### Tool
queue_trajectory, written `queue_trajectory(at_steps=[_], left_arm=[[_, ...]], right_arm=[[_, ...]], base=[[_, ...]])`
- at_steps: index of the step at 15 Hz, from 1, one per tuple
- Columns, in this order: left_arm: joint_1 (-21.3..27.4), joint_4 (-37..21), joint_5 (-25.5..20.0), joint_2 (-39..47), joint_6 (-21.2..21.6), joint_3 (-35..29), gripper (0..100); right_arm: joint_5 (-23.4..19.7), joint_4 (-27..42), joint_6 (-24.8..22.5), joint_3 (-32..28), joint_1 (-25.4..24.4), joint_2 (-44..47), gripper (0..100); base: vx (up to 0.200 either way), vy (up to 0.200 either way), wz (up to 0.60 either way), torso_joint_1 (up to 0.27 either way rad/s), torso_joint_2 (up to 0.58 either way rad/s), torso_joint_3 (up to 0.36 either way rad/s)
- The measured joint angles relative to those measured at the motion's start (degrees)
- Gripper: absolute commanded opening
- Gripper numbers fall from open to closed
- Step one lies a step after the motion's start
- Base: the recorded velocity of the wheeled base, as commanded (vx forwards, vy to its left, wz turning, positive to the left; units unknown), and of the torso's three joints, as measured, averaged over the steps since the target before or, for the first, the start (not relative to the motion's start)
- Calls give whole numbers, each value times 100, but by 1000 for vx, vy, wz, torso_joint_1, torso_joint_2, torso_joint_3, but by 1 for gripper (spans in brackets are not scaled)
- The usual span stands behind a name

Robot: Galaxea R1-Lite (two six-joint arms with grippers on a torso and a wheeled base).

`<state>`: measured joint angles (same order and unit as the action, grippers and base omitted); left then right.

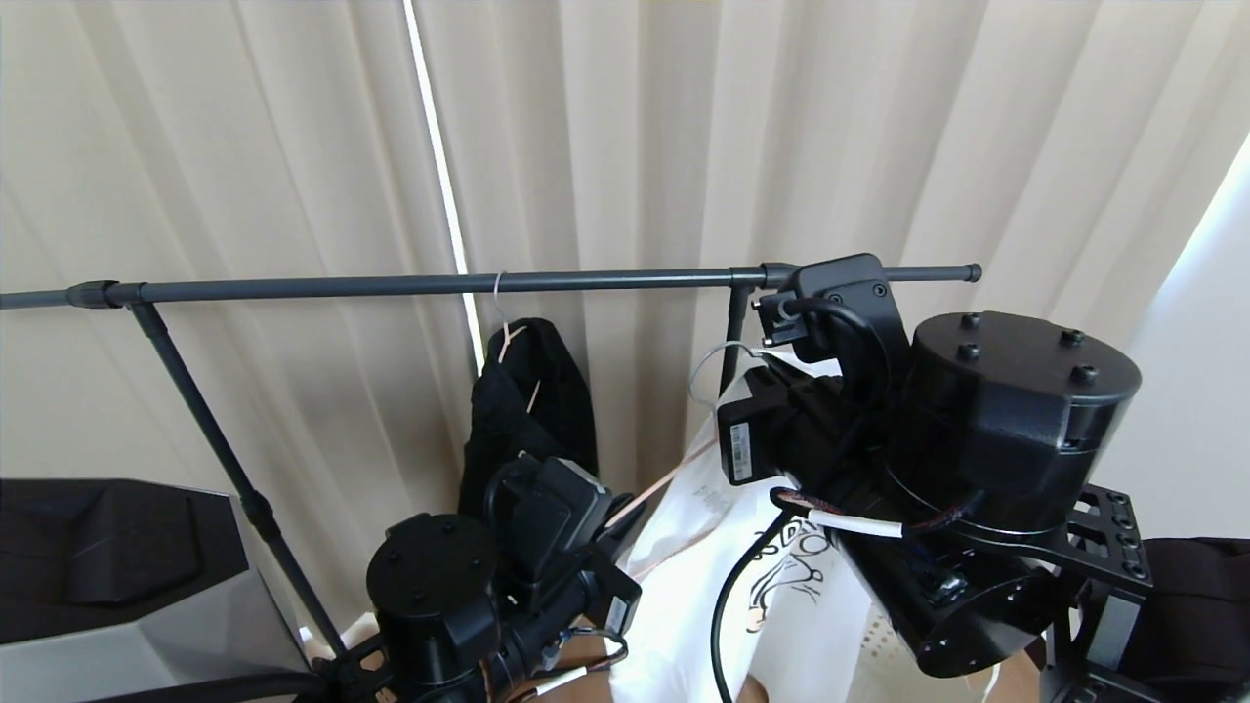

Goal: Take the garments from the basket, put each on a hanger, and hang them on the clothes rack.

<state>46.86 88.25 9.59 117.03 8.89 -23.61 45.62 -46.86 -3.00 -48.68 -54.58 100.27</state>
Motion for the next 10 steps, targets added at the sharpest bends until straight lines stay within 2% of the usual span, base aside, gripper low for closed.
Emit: queue_trajectory(at_steps=[1, 2, 10], left_arm=[[-6, 88, 1, 0, 6, 7, 0], [-17, 117, 0, -5, 6, 7, 0], [-45, 185, 4, -27, 2, 166, 0]], right_arm=[[0, -2, -1, 0, 4, 0, 0], [0, -21, -4, 6, 17, -2, 100], [-7, -134, -219, -5, 444, -173, 100]], base=[[0, 0, 0, 0, 0, 0], [0, 0, 0, 0, 0, 0], [0, 0, 0, 0, 0, 0]])
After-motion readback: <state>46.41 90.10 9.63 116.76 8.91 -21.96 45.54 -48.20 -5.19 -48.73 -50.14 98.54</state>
